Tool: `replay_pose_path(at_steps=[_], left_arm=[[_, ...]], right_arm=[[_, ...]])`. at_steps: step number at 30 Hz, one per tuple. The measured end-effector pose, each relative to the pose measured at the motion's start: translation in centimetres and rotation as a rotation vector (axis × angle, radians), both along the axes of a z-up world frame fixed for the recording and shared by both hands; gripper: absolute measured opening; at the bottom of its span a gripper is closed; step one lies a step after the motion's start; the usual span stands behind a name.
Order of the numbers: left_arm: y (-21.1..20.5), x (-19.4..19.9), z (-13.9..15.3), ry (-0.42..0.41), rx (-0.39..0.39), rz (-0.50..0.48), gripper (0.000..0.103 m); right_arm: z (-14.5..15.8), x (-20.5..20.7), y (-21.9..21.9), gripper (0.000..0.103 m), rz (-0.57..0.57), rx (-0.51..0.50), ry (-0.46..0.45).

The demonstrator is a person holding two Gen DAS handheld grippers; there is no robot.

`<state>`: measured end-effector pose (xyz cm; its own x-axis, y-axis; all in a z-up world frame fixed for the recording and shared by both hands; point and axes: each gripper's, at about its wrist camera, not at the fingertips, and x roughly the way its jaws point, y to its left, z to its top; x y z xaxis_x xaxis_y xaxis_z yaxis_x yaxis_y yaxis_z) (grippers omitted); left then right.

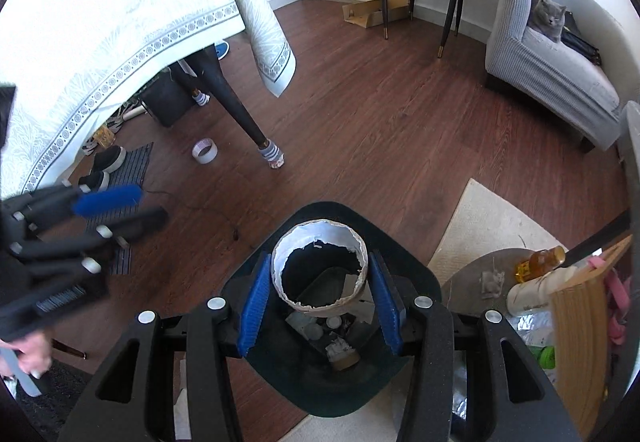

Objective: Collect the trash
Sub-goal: 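Open the left tool to drop the lid while the right tool opens to drop the core, then move both tools back from the bin over the table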

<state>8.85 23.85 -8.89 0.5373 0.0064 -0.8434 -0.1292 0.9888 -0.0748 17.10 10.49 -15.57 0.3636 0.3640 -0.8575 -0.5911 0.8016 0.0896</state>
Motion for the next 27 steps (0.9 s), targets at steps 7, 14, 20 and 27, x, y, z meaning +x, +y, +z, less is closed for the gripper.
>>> replay_pose_path(at_steps=[7, 14, 20, 27], left_arm=[[-0.1, -0.2, 3.2, -0.068, -0.01, -0.008, 0.031], [-1.7, -0.6, 6.1, -0.121, -0.014, -0.053, 0.018], [-2.5, -1.1, 8.4, -0.179, -0.012, -0.048, 0.016], [-2.9, -1.3, 10.6, -0.237, -0.049, -0.044, 0.016]], right_arm=[[-3.0, 0.1, 0.8, 0.049, 0.006, -0.053, 0.054], [-5.2, 0.1, 1.3, 0.049, 0.007, -0.083, 0.096], [-7.5, 0.0, 1.9, 0.05, 0.022, -0.134, 0.135], [-8.8, -0.8, 1.8, 0.061, 0.035, -0.181, 0.148]])
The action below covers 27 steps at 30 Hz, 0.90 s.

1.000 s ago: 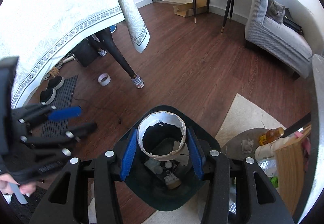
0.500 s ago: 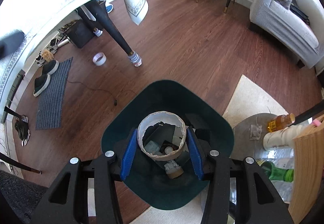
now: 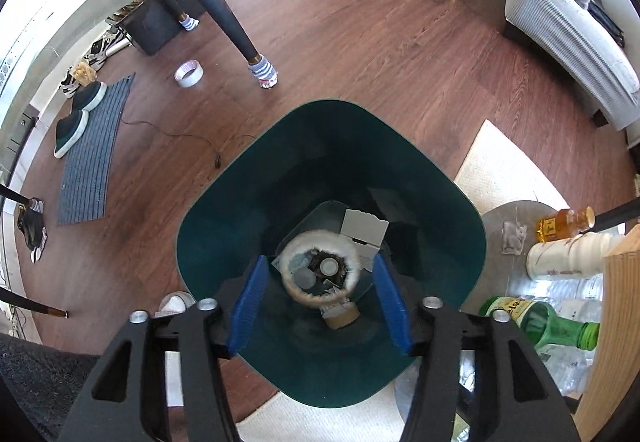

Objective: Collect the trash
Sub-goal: 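Move both tools back from the bin over the table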

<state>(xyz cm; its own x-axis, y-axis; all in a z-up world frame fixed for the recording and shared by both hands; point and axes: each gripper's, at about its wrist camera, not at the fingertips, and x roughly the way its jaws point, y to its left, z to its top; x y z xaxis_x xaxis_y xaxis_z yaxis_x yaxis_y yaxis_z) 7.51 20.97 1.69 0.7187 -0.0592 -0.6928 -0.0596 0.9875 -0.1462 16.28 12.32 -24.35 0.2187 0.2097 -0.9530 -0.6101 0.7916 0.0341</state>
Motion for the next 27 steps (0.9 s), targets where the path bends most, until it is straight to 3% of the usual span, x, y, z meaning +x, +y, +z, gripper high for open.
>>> replay_pose_path(at_steps=[11, 22, 27], left_arm=[[-0.9, -0.6, 2.4, -0.047, -0.011, 0.005, 0.017], [-2.1, -1.5, 5.8, -0.128, 0.011, 0.023, 0.017], [-2.7, -1.5, 6.7, -0.151, -0.009, 0.029, 0.016]], right_arm=[[2.3, -1.2, -0.4, 0.064, 0.041, 0.041, -0.032], [11.1, -2.8, -1.3, 0.063, 0.072, 0.23, -0.166], [15.5, -3.7, -2.9, 0.057, 0.067, 0.304, -0.259]])
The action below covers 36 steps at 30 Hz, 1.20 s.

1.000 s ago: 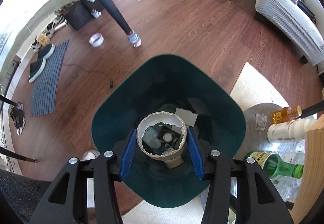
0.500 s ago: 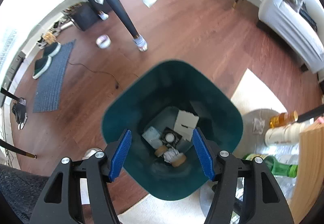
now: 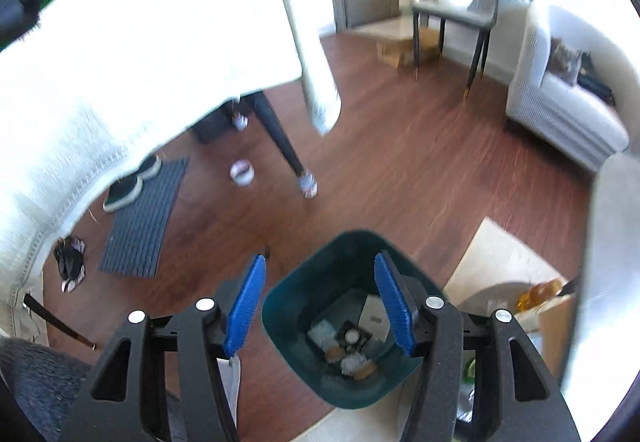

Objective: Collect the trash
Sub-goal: 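Move both tools back from the bin over the table, then grasp the crumpled white paper ball with the left tool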

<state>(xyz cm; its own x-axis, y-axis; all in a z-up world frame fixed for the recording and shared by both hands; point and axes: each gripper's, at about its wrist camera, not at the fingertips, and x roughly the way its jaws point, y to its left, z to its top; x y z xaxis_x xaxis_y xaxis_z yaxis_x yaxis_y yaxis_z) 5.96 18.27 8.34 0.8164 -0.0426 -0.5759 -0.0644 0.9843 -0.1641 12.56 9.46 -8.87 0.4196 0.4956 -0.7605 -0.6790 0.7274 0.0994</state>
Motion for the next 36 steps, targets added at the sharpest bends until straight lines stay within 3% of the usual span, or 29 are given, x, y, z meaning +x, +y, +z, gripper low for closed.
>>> replay_pose_path(at_steps=[6, 12, 22, 36], left_arm=[[-1.8, 0.4, 0.3, -0.015, 0.005, -0.024, 0.017], [-4.7, 1.0, 0.1, -0.007, 0.013, -0.071, 0.018], [-11.1, 1.8, -0.3, -0.007, 0.036, -0.174, 0.028], [-21.9, 3.3, -3.5, 0.048, 0.113, -0.328, 0.045]], right_arm=[[3.8, 0.4, -4.2, 0.052, -0.07, 0.053, -0.085], [5.6, 1.4, -9.5, 0.048, -0.165, 0.077, -0.113], [6.0, 1.3, -17.7, 0.044, -0.29, 0.063, -0.135], [6.3, 0.4, -28.0, 0.044, -0.442, 0.074, -0.144]])
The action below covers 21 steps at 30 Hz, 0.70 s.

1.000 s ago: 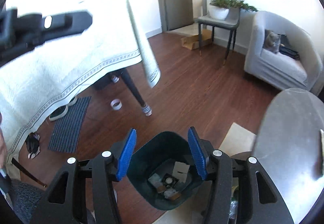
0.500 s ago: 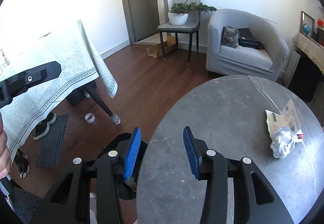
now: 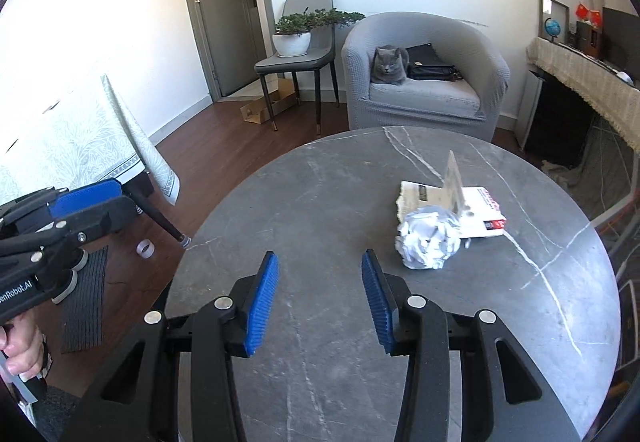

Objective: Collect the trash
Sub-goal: 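Grasp the crumpled white paper ball with the left tool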

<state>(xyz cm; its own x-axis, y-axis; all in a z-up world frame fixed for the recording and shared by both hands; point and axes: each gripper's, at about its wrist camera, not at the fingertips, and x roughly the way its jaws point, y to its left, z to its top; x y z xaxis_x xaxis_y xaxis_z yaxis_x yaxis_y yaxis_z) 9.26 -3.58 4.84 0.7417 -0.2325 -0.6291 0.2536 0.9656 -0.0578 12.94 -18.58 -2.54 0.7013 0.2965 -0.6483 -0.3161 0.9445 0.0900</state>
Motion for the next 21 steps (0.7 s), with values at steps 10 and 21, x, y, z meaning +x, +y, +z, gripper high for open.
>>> replay_pose_path(at_steps=[10, 21], left_arm=[[-5.4, 2.7, -2.6, 0.049, -0.02, -0.078, 0.058], [-10.4, 6.0, -4.3, 0.076, -0.008, -0.18, 0.07]], right_arm=[[-0.4, -0.2, -6.8, 0.044, -0.093, 0.019, 0.009], [0.0, 1.3, -11.5, 0.064, -0.16, 0.078, 0.002]])
